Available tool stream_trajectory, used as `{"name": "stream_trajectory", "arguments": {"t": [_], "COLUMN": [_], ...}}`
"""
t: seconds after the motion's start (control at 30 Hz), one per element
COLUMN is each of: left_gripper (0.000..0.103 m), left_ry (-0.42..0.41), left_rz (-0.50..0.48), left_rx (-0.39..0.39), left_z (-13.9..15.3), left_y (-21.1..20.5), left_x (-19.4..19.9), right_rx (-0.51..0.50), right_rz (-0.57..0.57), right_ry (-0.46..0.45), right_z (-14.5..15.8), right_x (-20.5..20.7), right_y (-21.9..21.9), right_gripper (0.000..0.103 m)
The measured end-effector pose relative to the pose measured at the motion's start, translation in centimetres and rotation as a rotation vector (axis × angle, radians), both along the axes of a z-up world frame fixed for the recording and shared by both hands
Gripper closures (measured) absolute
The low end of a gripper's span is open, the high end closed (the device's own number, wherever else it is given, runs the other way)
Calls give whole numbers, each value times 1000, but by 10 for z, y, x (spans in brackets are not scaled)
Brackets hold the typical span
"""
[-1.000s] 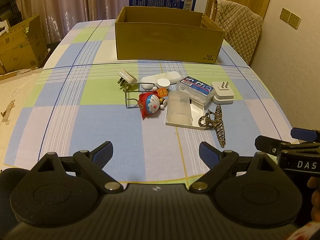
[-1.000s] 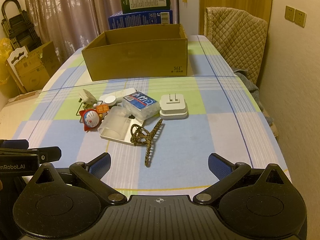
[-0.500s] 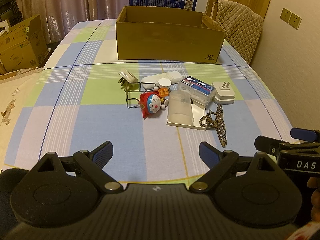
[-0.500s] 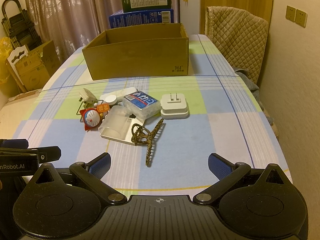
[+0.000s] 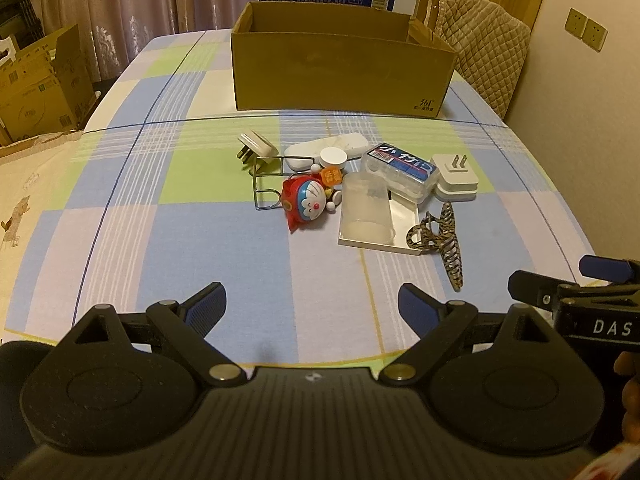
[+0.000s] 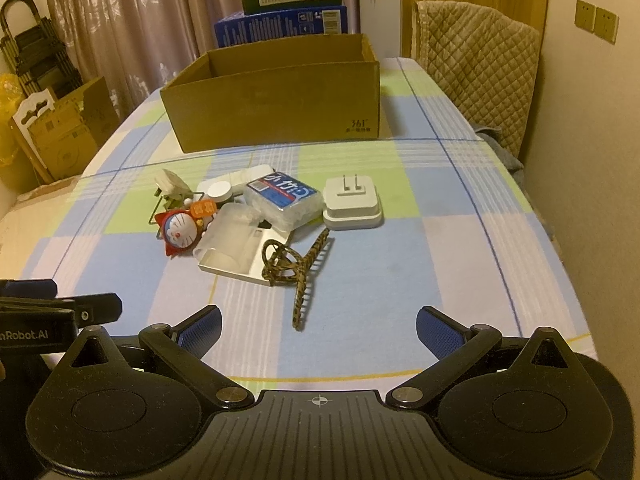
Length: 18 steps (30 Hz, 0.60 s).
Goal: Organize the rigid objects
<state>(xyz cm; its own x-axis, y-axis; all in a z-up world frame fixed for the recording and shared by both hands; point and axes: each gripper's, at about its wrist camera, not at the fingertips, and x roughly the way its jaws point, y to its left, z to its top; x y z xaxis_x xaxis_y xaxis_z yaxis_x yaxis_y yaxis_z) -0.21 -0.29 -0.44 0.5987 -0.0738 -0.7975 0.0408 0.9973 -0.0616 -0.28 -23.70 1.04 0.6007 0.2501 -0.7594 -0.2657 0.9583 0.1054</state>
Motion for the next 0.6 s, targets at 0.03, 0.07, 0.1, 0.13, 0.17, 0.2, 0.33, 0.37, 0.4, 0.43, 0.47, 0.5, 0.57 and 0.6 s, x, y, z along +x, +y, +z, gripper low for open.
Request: {"name": "stream_trajectory", "arguments": {"t": [0.03,0.07,0.1,0.13,0.17,0.2,0.33,0.37,0.4,0.43,0.47,0.5,0.57,0.6], "left_gripper": [12,12,12,12,12,12,12,12,12,12,12,12,12,12], "left_ry": [3,4,5,7,9,11,28,32,36,37,38,38,31,30], "left_rz": [-1,-1,-1,-2,-2,-2,-5,-6,-9,-12,-15,-18,-23,-25], "left_rx": [2,4,5,6,7,9,14,16,16,16,18,18,17,17], "left_z": [-1,-3,-4,-5,-7,-8,-17,-19,-22,-24,-26,-28,-32,-34], "left_y": [0,1,2,2,3,4,8,9,9,9,10,10,11,10], "left_x": [2,4,6,9,11,14,28,31,34,38,41,43,48,52], "right_rx": [8,11,14,17,22,27,40,40,40,42,47,49,53,58], "right_rz": [-1,-2,-3,-2,-1,2,9,8,7,7,5,2,1,0], "right_ry": [4,7,9,9,10,10,11,11,13,15,15,16,17,22], "right_z": [-2,-4,-4,-6,-8,-9,-15,-16,-18,-20,-23,-25,-30,-32], "right_x": [2,4,6,7,10,12,21,23,25,28,31,34,41,44], "right_y": [0,0,1,1,2,2,5,6,7,8,9,10,13,15], "right_gripper": [2,2,2,2,2,2,2,2,2,3,3,3,14,16]}}
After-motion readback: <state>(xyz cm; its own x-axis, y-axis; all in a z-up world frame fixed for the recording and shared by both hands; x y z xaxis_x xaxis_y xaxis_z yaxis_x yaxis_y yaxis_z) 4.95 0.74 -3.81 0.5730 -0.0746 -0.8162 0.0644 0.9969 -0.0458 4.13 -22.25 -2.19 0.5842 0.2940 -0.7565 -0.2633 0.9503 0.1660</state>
